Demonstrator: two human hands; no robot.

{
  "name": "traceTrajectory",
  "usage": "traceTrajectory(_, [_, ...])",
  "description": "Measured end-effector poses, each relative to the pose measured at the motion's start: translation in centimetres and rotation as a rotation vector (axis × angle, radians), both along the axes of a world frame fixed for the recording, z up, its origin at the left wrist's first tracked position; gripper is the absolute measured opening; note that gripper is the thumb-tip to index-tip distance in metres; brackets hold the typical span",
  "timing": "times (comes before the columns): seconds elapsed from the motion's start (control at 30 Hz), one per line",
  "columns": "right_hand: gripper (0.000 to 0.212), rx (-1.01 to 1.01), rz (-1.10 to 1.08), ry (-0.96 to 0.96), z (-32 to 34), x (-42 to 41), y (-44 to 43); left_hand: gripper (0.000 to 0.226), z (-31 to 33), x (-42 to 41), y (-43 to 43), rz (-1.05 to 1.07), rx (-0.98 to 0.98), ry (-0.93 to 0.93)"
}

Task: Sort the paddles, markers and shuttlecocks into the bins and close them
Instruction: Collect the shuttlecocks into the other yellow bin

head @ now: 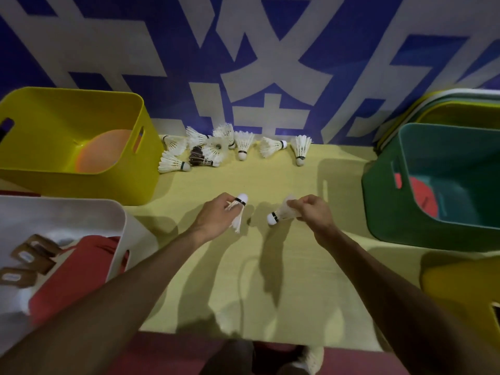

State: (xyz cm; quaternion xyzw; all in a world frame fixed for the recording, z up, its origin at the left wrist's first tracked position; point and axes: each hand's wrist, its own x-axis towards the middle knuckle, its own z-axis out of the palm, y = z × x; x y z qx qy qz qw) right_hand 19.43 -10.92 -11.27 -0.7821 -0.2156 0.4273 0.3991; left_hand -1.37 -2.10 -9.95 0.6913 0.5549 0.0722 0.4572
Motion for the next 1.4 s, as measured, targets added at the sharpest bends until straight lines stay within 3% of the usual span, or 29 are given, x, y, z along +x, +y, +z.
traceTrajectory(0.1, [0.025, 0.059, 0.003, 0.103, 2.5, 1.0, -1.8, 0.026, 2.7, 1.3, -2.5, 0.121, -0.104, -0.253])
traceTrajectory(0.2, [0.044, 0.115, 0.053, 0.153, 5.2, 2.4, -3.6, 0.022, 5.7, 3.0, -6.0, 0.242, -0.155, -0.506])
traceTrajectory(0.43, [0.060, 0.250, 0.135, 0.055, 12.0, 7.5, -9.4, 0.026, 11.7, 8.9, -14.5, 0.308, -0.059, -0.674])
traceTrajectory(0.67, [0.059, 0.313, 0.156, -0.074, 14.3, 15.5, -17.5, 0.015, 14.0, 16.8, -20.8, 0.216, -0.032, -0.653])
traceTrajectory(0.93, [0.056, 0.245, -0.009, -0.052, 13.3, 23.3, -28.4, 0.018, 12.7, 27.3, -26.6, -0.225, -0.019, -0.430])
traceTrajectory(1.13, [0.065, 0.095, -0.105, -0.100, 12.0, 27.7, -33.9, 0.038, 11.5, 33.3, -29.6, -0.350, -0.019, -0.321])
traceTrajectory(1.3, [0.074, -0.167, 0.038, -0.243, 11.8, 29.8, -35.7, 0.031, 11.1, 34.5, -31.5, -0.493, -0.047, -0.210])
traceTrajectory(1.4, [0.063, -0.302, 0.171, -0.396, 12.3, 30.3, -35.2, 0.020, 11.5, 34.2, -31.0, -0.498, 0.000, -0.238])
